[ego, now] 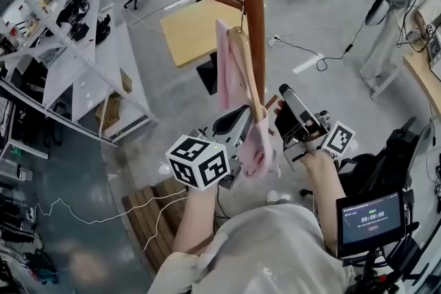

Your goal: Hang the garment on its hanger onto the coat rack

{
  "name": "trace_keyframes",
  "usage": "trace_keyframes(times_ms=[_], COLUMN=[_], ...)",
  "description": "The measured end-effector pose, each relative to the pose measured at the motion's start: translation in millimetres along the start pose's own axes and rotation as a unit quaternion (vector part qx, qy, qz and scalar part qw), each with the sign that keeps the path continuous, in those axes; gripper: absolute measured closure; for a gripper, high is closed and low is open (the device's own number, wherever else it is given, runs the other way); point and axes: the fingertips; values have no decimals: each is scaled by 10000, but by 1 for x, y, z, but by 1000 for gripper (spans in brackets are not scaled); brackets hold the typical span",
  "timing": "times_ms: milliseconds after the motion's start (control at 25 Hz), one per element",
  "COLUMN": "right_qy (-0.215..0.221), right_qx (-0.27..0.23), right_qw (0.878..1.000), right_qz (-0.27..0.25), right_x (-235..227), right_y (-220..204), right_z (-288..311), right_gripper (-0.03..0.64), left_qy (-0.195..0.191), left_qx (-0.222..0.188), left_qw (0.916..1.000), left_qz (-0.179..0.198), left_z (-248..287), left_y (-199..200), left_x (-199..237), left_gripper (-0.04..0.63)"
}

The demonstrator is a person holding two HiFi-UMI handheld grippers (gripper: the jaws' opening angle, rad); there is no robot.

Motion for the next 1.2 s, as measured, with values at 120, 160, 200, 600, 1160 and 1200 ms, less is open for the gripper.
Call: trace_keyframes(times_ms=[120, 160, 200, 600, 1160, 1200], right_qy=[-299, -363, -412, -598, 1000, 1155], right_qx=[-104, -153, -208, -274, 1340, 1463], right_qw=[9993, 9989, 9984, 9950, 9796, 9773], right_qz=[-212, -269, -316, -751, -1116, -1004], right_x=[-3, -3, -1, 27, 107, 116], right_y=[16, 23, 29, 61, -32, -43], right_z=[-21, -27, -34, -56, 100, 106], right_gripper=[492, 492, 492, 492, 494, 494], left_qy=[-44, -41, -39, 85, 1374, 1520], left_qx=[16, 22, 33, -72, -1178, -1242], left_qw=[10000, 9999, 9999, 9994, 9827, 9798], left_qz=[-65, -91, -115, -324, -384, -380], left_z=[6, 9, 13, 23, -108, -122], left_y=[-1, -2, -3, -2, 36, 37], left_x=[0, -1, -2, -9, 49, 47], left_gripper=[589, 589, 589, 589, 589, 589])
Point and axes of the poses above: the fingertips, and each gripper's own axes: z forward along the fingers, x to its left, y out of its top, and after that the axes turned 10 degrees about y, right-handed
